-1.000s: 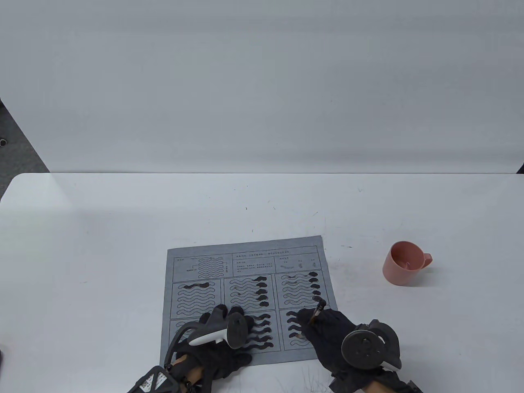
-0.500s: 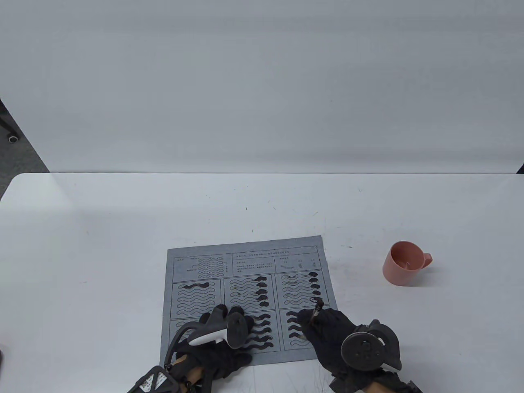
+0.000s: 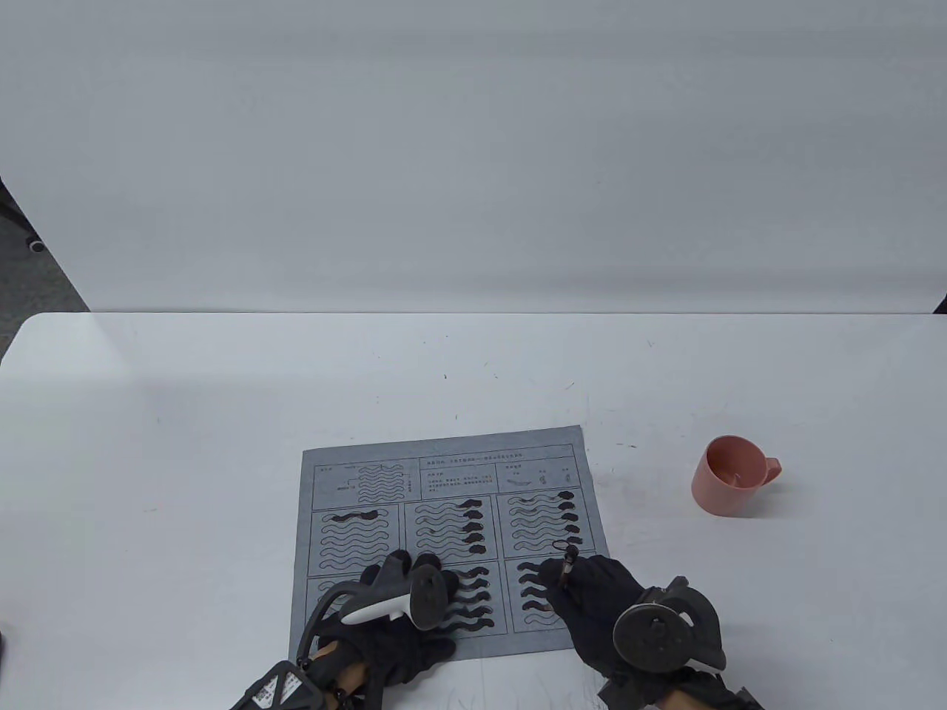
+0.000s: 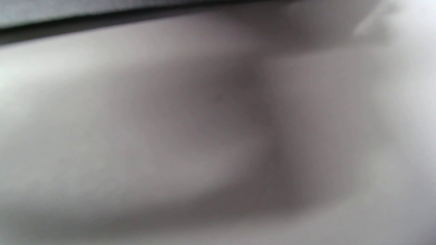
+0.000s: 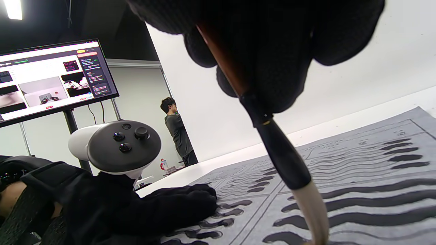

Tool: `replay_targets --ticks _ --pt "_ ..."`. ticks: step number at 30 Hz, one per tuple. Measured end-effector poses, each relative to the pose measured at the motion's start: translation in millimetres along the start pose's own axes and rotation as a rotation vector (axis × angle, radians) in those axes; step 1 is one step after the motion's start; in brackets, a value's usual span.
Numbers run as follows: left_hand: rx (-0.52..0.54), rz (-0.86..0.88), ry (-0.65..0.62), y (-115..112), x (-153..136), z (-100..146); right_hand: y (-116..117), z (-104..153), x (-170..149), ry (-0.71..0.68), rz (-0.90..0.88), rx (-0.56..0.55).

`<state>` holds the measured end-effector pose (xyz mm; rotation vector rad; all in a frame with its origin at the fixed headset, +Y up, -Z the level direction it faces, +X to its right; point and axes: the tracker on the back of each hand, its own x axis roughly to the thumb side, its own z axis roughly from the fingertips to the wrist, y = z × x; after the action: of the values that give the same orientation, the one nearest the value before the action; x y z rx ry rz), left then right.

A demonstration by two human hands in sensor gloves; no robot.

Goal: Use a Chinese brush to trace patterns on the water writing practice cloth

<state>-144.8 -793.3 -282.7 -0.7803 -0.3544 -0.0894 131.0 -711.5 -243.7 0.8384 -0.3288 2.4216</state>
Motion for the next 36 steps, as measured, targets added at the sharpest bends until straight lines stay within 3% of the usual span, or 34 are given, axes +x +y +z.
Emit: replay_targets --ticks 36 --pt "0.000 -0.002 0.003 -0.2 0.3 0.0 -1.0 -0.3 3.1 -0.018 0.109 0.006"
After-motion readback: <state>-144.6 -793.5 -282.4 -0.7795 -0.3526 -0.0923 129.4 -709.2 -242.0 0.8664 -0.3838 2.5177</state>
